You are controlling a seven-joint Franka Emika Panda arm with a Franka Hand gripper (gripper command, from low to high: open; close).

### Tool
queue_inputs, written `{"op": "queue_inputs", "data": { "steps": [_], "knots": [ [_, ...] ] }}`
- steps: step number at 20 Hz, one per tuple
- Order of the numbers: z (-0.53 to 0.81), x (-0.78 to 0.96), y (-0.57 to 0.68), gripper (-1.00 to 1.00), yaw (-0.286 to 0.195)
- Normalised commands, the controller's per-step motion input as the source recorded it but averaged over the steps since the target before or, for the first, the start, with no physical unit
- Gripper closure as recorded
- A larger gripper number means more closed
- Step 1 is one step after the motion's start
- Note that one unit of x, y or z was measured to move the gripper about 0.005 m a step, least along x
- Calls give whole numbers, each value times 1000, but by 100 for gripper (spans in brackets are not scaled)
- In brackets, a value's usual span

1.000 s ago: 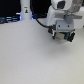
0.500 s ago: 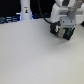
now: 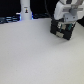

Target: Open the kcup holder, insert the kcup into the holder, and close the kcup holder

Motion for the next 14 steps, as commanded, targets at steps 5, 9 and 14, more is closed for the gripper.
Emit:
{"op": "queue_inputs", "data": {
  "steps": [5, 9, 14],
  "knots": [
    [713, -230, 530, -100, 59],
    [971, 1, 381, -100, 6],
    [106, 29, 16, -100, -9]
  ]
}}
